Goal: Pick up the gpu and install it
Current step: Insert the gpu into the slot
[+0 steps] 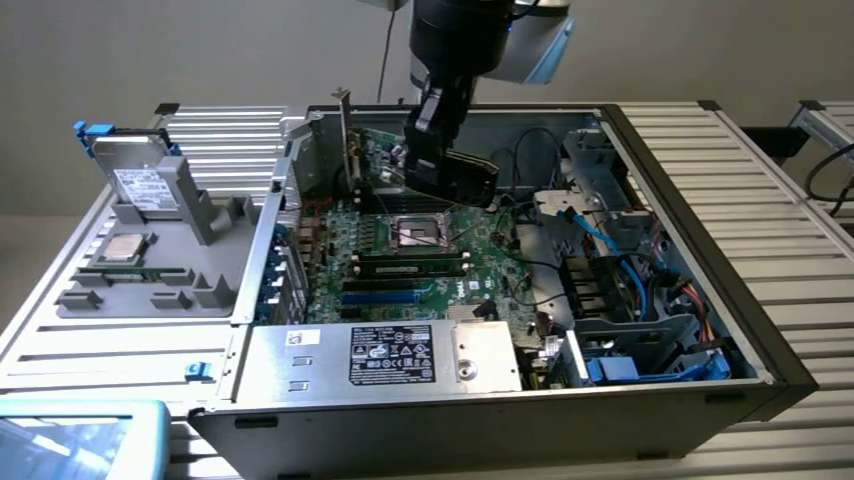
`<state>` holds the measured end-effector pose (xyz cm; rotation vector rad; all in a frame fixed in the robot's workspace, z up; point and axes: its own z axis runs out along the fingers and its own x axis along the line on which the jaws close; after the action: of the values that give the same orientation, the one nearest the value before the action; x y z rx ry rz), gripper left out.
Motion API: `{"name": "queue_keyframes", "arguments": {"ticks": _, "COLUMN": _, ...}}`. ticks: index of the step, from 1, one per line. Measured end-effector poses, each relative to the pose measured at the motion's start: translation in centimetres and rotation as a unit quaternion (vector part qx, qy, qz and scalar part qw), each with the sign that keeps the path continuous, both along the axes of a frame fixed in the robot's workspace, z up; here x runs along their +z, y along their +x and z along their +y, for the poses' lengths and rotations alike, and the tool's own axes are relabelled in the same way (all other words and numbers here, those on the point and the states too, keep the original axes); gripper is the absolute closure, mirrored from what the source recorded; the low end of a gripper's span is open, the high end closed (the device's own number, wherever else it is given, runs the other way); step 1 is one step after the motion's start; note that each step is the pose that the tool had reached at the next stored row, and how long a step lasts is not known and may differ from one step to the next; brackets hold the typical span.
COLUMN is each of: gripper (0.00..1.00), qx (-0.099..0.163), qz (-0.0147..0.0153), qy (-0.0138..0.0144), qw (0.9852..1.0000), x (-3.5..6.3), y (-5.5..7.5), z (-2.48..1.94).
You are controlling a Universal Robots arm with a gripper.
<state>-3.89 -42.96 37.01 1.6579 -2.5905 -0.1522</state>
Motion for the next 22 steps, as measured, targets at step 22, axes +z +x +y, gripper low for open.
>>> {"name": "queue_keyframes", "arguments": {"ticks": 22, "gripper": 0.72, "qx": 0.195, "qz": -0.0012, "qy": -0.0019, "qw": 0.9807, "x": -0.6, "y": 0.0, "z": 0.0}}
